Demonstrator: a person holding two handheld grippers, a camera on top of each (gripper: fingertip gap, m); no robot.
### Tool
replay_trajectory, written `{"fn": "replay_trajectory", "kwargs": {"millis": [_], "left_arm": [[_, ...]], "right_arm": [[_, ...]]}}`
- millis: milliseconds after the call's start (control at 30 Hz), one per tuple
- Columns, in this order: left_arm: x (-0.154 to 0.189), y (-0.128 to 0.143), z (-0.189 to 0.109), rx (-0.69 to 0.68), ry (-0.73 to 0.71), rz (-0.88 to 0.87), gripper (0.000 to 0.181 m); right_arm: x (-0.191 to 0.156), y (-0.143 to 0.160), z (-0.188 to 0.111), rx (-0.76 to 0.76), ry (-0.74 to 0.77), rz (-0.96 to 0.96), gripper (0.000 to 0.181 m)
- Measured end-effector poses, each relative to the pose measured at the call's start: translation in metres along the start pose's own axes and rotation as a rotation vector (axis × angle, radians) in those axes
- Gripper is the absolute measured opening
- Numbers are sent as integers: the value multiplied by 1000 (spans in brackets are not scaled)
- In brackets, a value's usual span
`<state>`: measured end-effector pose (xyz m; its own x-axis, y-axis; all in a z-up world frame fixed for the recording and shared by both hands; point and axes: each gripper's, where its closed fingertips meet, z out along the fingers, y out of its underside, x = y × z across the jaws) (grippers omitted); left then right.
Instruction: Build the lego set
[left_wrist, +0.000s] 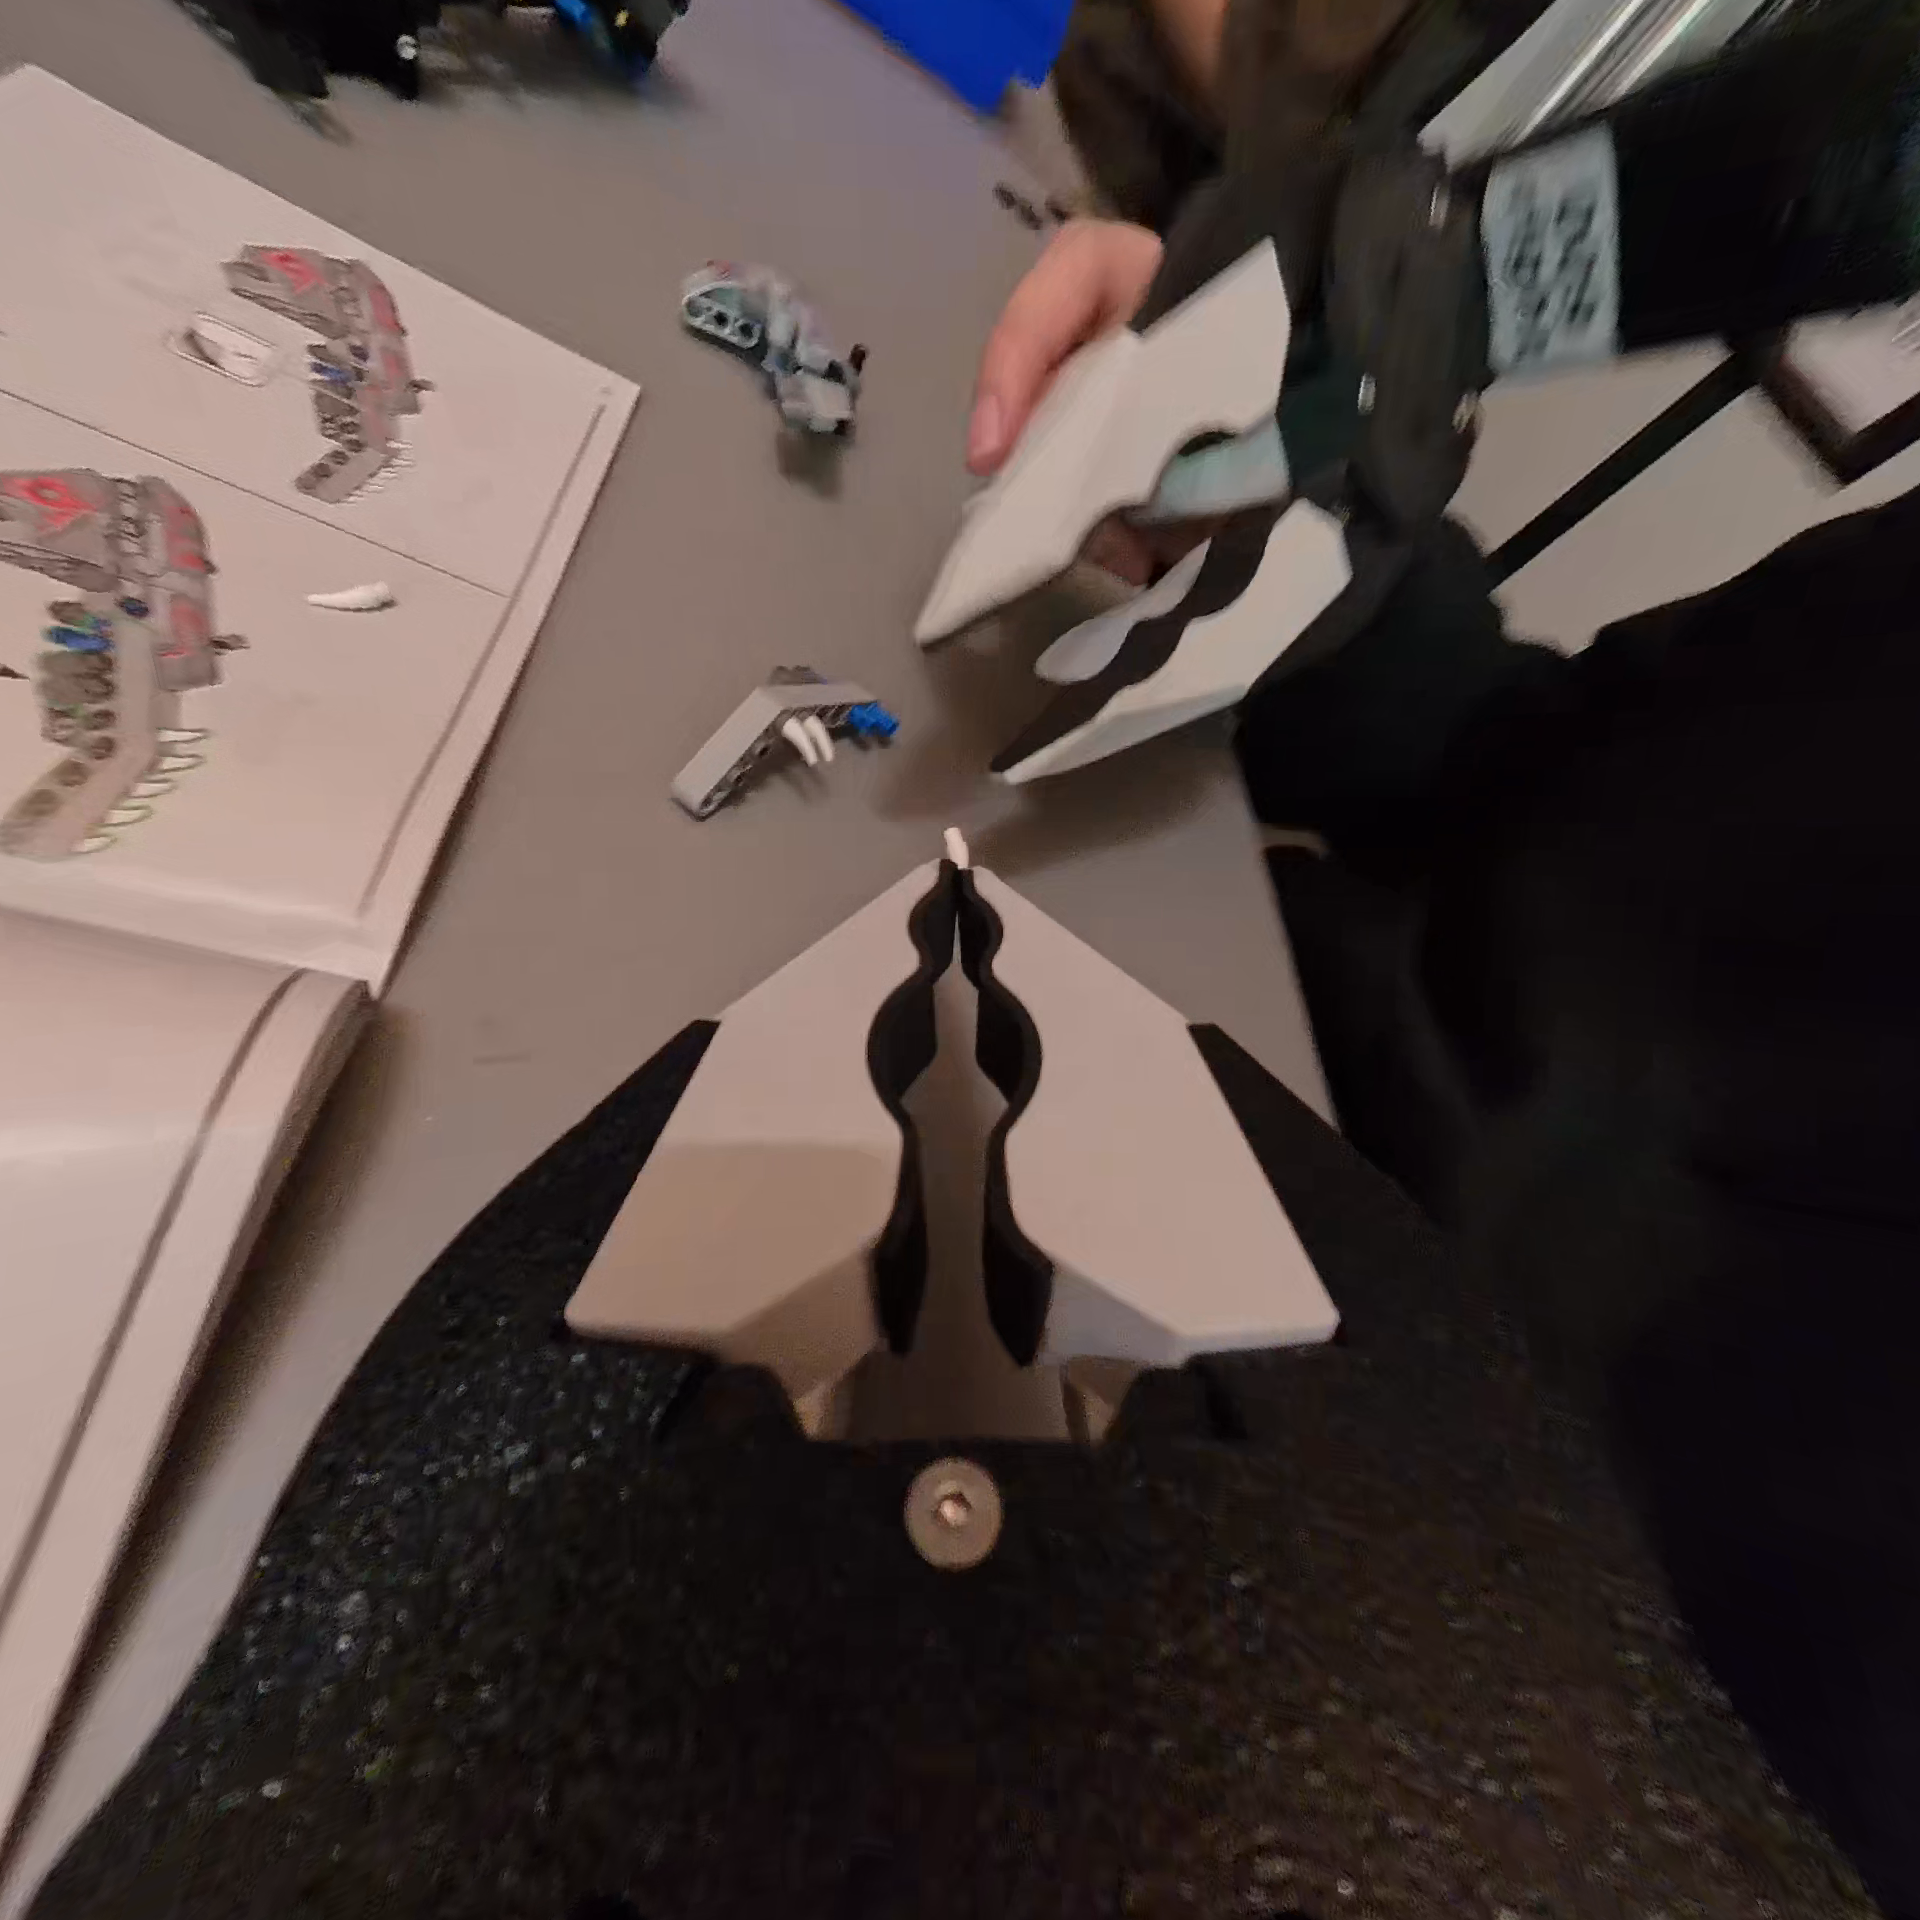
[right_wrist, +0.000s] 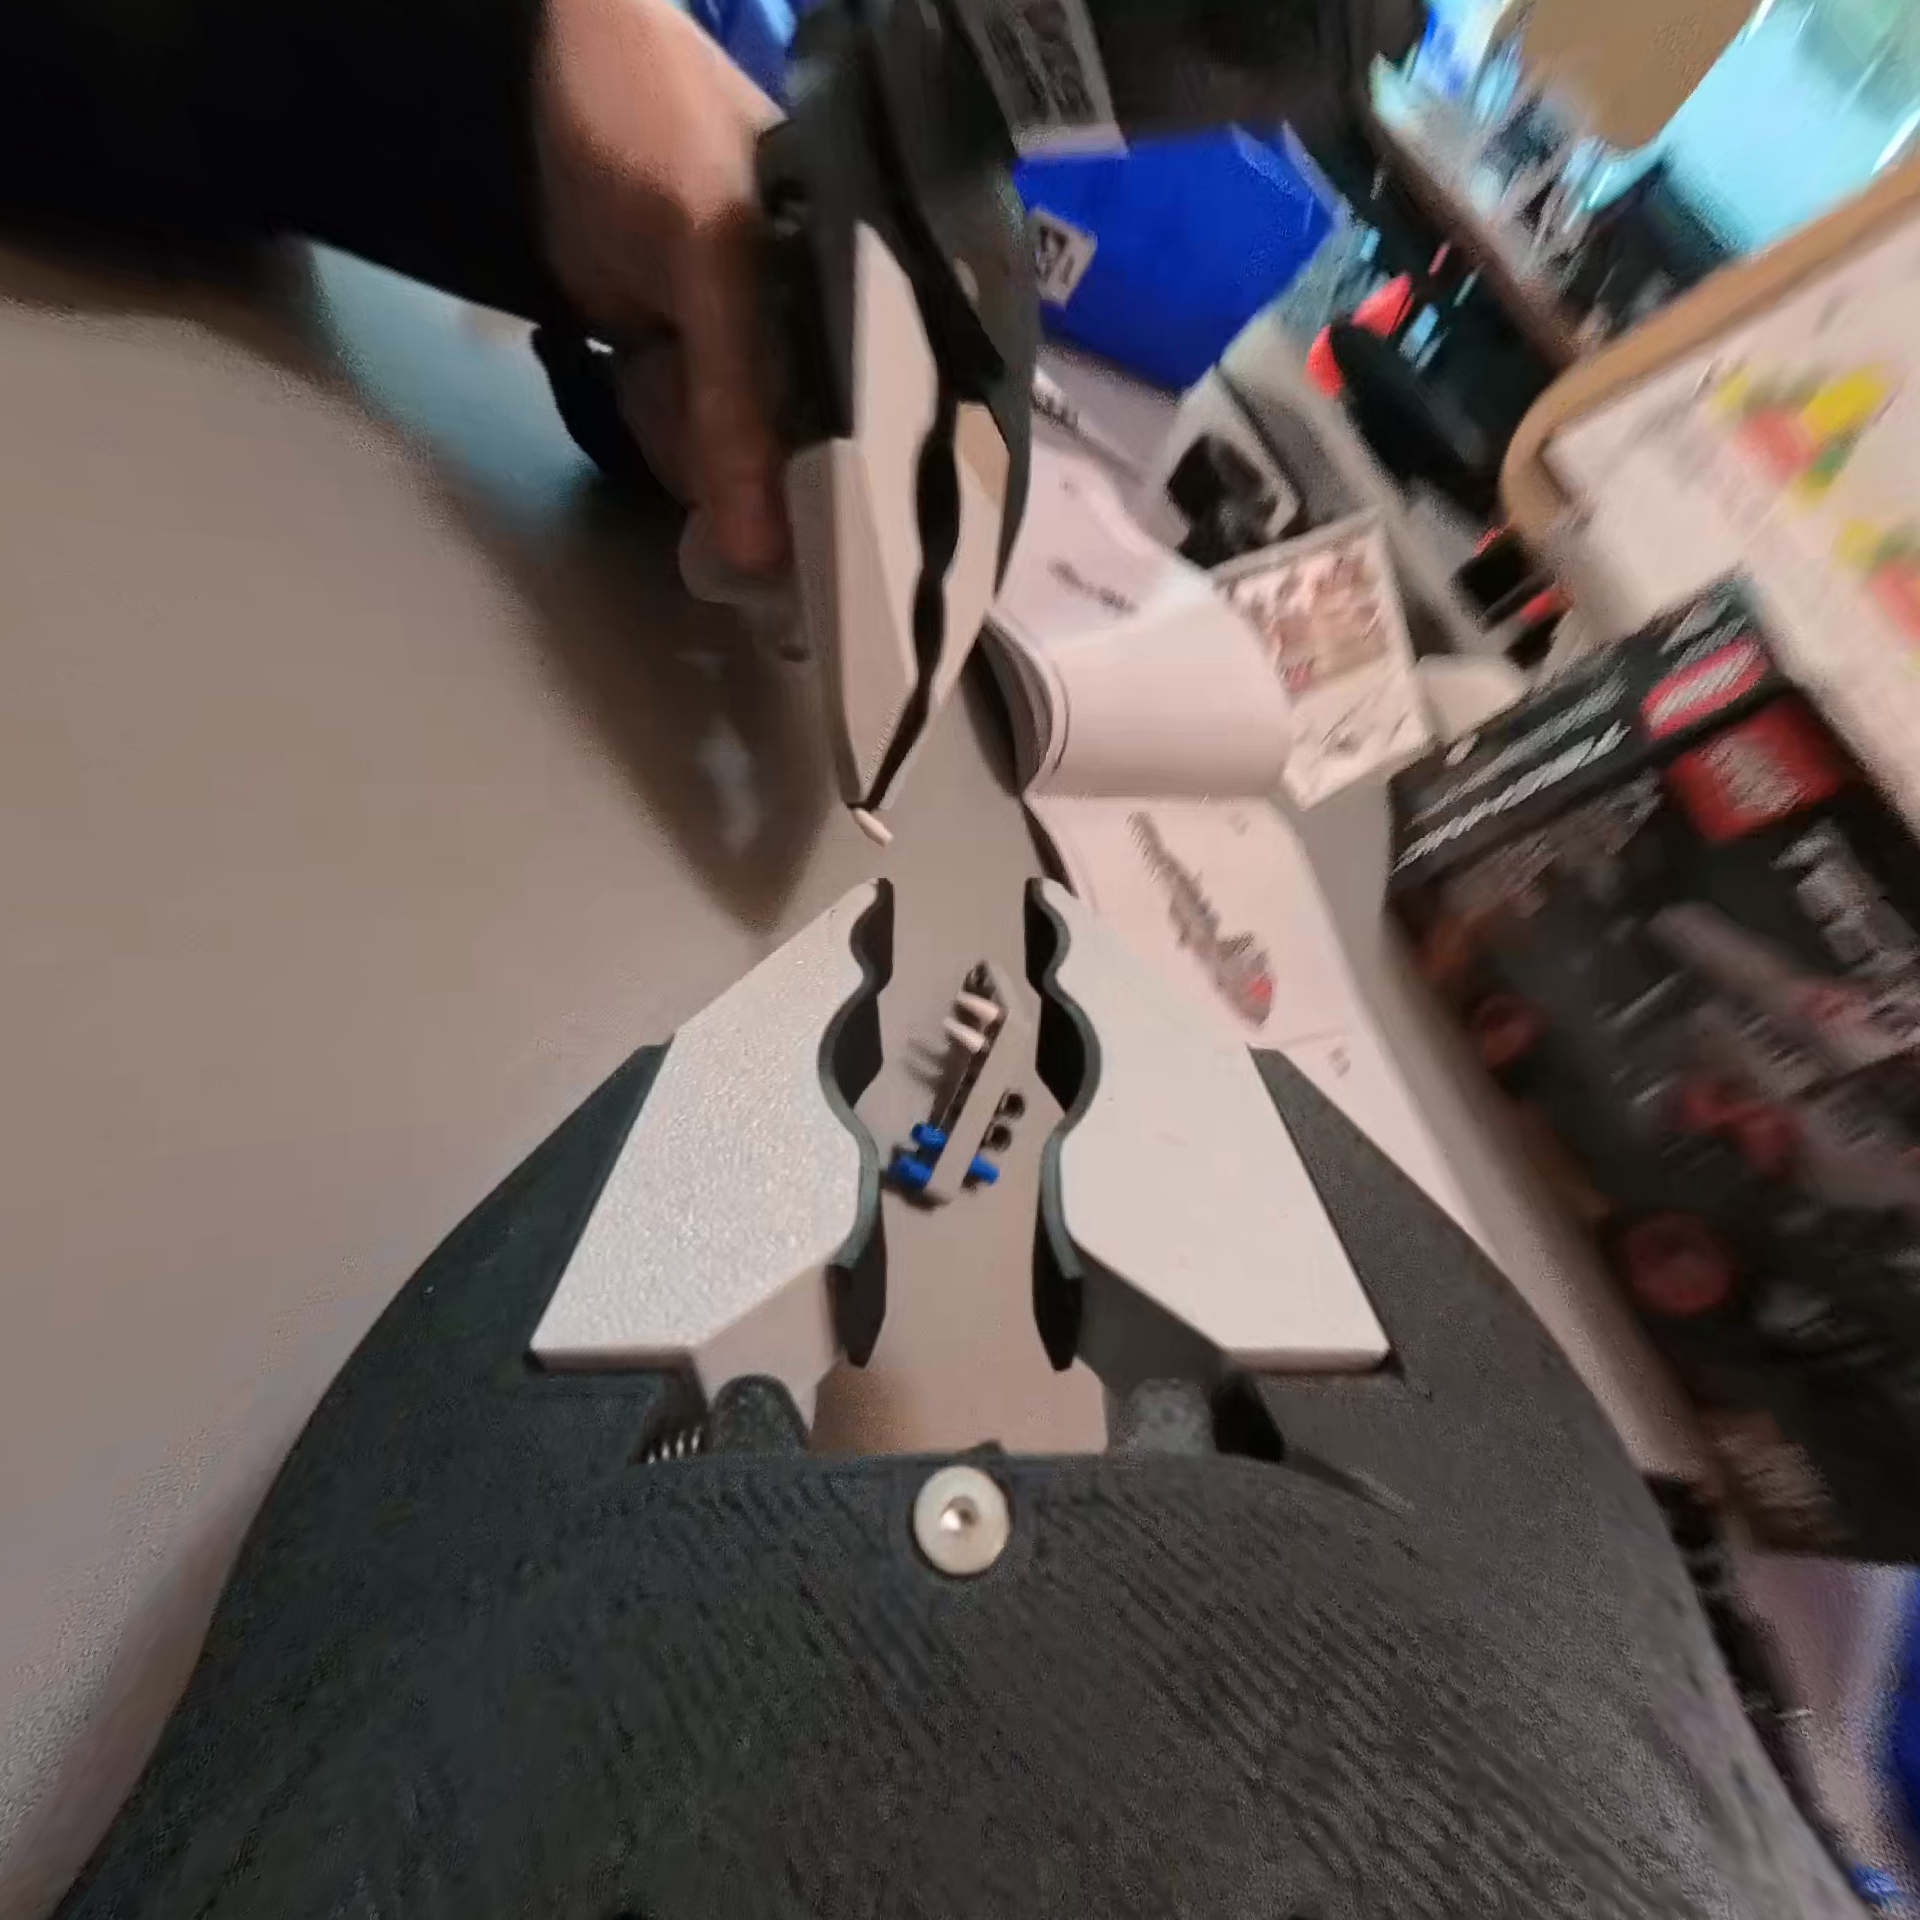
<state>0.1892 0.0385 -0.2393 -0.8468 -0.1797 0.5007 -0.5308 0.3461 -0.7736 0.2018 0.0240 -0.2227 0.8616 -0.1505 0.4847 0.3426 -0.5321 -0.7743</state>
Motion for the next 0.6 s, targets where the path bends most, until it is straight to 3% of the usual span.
{"fn": "replay_trajectory", "kwargs": {"millis": [33, 300, 600], "left_arm": [[3, -2, -1, 19, 35, -31, 0], [19, 0, -2, 19, 172, -120, 0], [17, 5, 0, -9, 154, -115, 0]], "right_arm": [[-2, -4, 1, 16, 32, -86, 25], [-29, -3, 12, -29, 4, -360, 21], [-30, -5, 18, -32, 12, -365, 2]]}}
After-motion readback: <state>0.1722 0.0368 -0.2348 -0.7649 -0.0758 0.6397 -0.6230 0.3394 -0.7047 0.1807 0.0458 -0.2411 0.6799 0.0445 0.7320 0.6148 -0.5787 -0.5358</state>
